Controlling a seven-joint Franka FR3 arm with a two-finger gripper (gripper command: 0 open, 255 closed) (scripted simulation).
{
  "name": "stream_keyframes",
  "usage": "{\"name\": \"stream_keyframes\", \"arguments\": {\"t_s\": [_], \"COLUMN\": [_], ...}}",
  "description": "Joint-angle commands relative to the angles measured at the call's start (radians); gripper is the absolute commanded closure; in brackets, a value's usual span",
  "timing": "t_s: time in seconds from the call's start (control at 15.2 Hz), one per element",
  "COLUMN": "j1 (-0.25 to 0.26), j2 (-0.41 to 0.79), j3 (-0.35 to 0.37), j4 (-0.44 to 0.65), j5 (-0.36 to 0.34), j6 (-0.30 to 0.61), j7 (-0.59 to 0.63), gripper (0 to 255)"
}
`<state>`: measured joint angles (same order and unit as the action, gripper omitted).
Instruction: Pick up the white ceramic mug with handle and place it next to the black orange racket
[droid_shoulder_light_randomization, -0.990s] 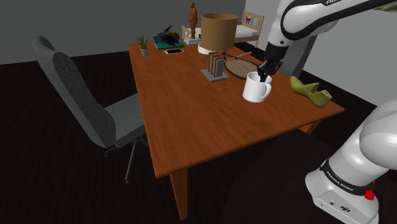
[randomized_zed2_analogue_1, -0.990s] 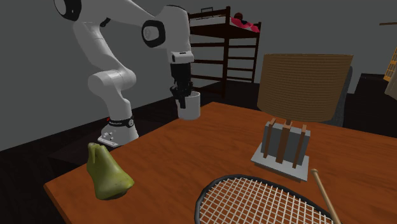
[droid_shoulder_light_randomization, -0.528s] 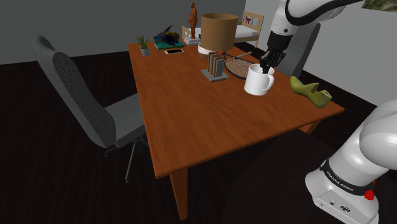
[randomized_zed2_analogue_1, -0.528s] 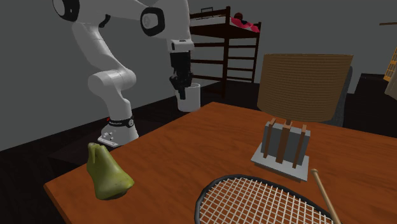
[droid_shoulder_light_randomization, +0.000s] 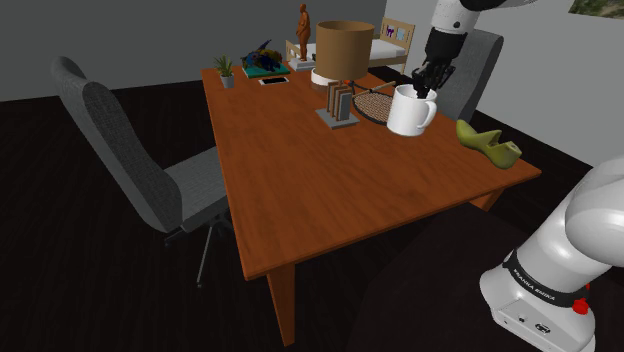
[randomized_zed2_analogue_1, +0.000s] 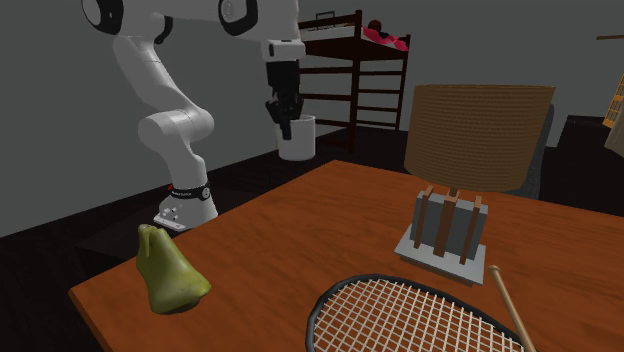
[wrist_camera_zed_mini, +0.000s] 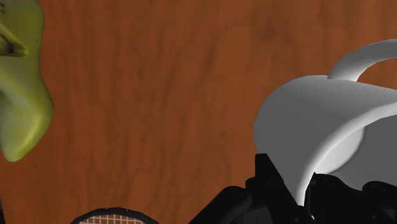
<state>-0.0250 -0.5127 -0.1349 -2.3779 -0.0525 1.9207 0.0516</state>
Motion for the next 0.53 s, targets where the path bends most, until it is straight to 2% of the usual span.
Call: {"name": "stream_keyframes", "arguments": {"t_s": [0.0, 0.46], "j1": [0.000, -0.043], "j2": [-0.006, 0.145], "j3": [0.002, -0.126], "j4": [0.018, 0.156], "j5": [0.000, -0.019], "j6": [-0.024, -0.008], "j7": [0.001, -0.165], "gripper": [255, 255]}}
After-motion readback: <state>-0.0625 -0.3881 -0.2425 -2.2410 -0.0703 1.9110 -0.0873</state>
